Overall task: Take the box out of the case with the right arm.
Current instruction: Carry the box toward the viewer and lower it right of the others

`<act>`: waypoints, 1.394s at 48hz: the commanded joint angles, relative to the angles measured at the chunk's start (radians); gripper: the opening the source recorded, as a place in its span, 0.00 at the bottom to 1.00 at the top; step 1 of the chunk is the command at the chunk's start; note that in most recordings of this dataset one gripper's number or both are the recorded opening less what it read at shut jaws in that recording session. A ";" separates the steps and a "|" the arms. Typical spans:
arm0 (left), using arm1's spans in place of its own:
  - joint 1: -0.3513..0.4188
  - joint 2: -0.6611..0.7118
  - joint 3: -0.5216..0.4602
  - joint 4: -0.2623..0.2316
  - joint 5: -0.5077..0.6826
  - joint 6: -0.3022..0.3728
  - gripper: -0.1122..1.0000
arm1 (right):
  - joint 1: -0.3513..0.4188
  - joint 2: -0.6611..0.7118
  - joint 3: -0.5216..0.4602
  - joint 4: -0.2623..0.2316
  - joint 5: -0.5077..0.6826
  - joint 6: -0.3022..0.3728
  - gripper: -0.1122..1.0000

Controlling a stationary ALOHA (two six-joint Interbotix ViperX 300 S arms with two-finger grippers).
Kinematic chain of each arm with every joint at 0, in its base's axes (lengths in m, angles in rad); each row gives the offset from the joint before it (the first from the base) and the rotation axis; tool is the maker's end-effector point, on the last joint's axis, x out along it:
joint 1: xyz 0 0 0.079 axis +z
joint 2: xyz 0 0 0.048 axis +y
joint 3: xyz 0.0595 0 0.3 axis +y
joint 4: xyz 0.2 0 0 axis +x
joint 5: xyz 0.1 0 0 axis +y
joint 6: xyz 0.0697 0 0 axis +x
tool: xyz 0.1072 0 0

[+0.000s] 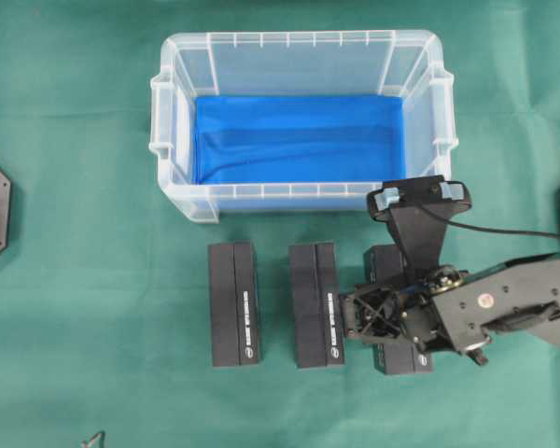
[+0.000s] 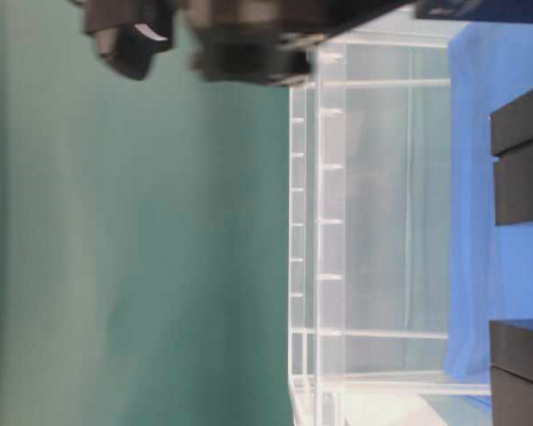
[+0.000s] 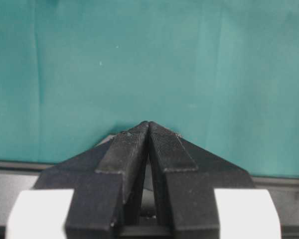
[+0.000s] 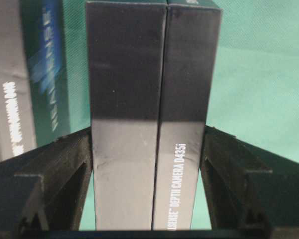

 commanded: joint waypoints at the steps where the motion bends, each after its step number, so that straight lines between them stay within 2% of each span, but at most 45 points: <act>1: 0.002 0.005 -0.009 0.002 -0.003 0.002 0.10 | -0.006 -0.011 0.002 0.002 -0.028 -0.002 0.68; 27: 0.002 0.005 -0.009 0.000 -0.003 0.000 0.10 | -0.011 -0.003 0.018 0.002 -0.080 -0.003 0.68; 42: 0.002 0.005 -0.011 0.000 -0.003 0.002 0.10 | -0.011 -0.003 0.009 0.008 -0.063 0.006 0.69; 43: 0.003 0.005 -0.011 0.000 -0.003 0.000 0.10 | -0.011 -0.003 0.009 0.008 -0.060 0.006 0.70; 47: 0.002 0.005 -0.011 0.000 -0.005 0.000 0.10 | -0.011 -0.003 0.002 0.008 -0.044 0.009 0.86; 50: 0.002 0.003 -0.011 0.000 -0.003 0.002 0.10 | -0.009 -0.003 -0.006 0.008 -0.034 0.009 0.94; 58: 0.002 0.003 -0.011 0.000 -0.003 0.002 0.10 | -0.011 -0.006 -0.034 0.008 -0.008 0.009 0.89; 67: 0.002 0.005 -0.011 0.002 -0.005 0.002 0.10 | -0.012 -0.032 -0.095 0.005 0.058 0.006 0.89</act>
